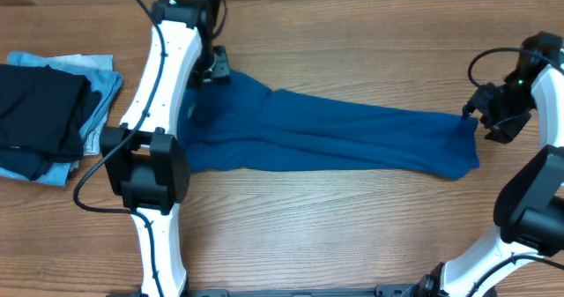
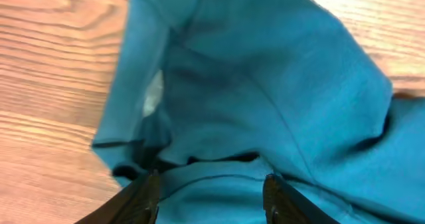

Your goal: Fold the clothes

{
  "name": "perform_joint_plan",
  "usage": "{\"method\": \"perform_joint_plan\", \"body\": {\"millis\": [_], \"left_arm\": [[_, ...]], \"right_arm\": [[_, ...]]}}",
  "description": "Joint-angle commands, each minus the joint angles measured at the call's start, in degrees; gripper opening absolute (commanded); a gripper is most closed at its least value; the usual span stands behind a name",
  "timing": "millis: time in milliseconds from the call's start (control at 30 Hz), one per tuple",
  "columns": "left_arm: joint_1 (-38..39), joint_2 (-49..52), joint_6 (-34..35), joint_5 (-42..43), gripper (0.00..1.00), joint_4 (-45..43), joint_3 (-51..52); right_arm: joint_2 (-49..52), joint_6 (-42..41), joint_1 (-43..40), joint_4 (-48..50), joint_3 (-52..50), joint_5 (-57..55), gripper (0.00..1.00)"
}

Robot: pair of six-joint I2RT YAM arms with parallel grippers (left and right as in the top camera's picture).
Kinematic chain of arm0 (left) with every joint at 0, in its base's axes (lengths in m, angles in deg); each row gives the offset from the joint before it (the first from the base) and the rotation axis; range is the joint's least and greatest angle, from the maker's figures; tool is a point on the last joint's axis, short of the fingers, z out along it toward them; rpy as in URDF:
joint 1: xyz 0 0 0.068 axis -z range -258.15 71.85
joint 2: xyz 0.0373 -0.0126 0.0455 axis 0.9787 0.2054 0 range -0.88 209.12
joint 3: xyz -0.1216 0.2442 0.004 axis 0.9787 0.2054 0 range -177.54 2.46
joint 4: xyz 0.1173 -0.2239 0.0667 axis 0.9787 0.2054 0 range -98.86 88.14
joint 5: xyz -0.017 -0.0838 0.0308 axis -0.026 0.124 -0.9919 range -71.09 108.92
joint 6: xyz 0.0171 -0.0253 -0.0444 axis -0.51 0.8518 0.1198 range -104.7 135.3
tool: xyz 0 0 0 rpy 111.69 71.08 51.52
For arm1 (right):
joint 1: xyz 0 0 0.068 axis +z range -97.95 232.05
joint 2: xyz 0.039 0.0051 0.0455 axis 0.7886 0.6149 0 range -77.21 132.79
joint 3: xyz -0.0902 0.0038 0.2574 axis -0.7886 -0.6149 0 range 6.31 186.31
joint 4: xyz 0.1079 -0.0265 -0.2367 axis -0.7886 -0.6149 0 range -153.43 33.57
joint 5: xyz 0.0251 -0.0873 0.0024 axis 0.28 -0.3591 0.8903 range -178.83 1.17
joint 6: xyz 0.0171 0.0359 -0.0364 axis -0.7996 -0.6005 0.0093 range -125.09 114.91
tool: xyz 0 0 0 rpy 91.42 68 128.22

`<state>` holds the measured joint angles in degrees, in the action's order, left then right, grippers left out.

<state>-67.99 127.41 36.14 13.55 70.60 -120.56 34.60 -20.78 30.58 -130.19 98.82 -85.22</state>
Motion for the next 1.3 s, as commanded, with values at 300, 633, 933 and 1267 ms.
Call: {"method": "perform_joint_plan", "body": {"millis": [300,633,933,1267], "left_arm": [[0.48,-0.13,-1.62,0.24,0.55,-3.04,2.97],[0.37,-0.13,-2.01,-1.44,0.55,-2.16,2.97],[0.37,-0.13,-2.01,-1.46,0.55,-2.12,2.99],[0.37,-0.13,-2.03,-2.75,0.56,-2.14,2.97]], "right_arm": [[-0.9,14.23,0.79,19.63,-10.8,-0.28,0.53],[-0.81,14.25,0.72,20.59,-10.82,-4.42,0.5],[-0.39,14.23,0.72,21.24,-11.87,-4.42,0.41],[-0.42,14.21,0.68,28.11,-16.31,-4.37,0.05]]}}
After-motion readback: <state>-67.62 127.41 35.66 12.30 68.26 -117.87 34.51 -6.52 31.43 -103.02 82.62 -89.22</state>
